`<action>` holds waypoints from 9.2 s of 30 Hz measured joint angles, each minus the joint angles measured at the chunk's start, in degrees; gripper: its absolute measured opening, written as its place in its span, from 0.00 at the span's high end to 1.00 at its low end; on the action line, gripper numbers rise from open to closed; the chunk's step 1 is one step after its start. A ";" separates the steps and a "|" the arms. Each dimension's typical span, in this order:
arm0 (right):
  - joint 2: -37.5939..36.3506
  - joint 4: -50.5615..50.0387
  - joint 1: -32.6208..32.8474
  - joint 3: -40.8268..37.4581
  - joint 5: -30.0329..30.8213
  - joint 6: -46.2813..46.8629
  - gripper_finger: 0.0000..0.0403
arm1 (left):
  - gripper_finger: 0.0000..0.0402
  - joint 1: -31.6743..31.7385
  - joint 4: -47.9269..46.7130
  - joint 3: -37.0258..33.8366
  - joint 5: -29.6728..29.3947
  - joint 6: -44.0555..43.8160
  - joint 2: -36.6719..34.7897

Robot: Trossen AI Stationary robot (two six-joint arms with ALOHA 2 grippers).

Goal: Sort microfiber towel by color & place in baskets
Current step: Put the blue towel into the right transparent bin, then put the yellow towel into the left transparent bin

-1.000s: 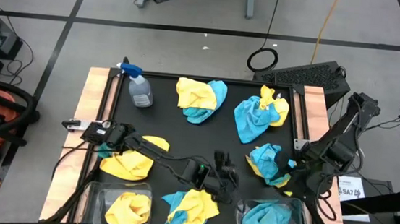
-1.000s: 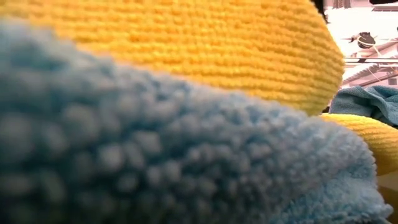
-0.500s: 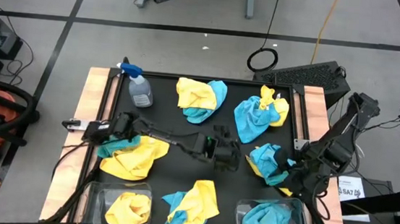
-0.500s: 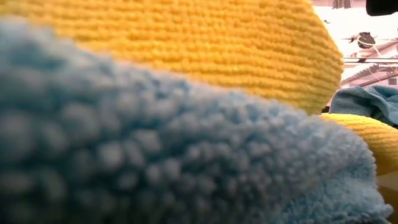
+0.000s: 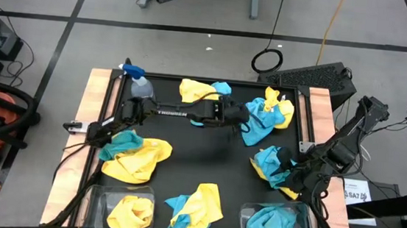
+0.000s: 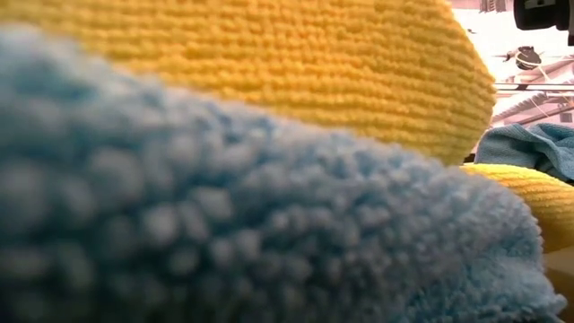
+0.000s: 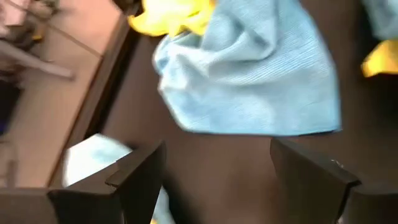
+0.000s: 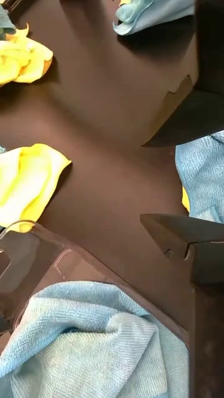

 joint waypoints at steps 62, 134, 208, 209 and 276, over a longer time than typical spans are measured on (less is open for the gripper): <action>16.11 0.98 -21.34 -0.04 -12.37 -5.00 0.56 | 0.27 -31.00 -8.30 0.00 8.20 -4.32 -5.48; 26.46 -4.09 -39.94 7.56 -18.09 -15.63 0.99 | 0.27 -31.66 -7.58 0.00 -1.17 -4.00 -5.40; 55.16 3.36 -1.18 23.56 -34.12 -9.03 0.99 | 0.27 -30.40 -4.25 -0.04 -5.49 -4.01 -4.20; 55.76 3.53 -0.91 23.53 -33.82 -8.98 0.99 | 0.27 -30.60 -4.41 -0.04 -5.51 -4.36 -4.20; 23.51 -18.08 -7.89 13.10 -11.58 2.73 0.63 | 0.27 -25.45 -12.01 -0.81 -7.17 -1.44 -4.31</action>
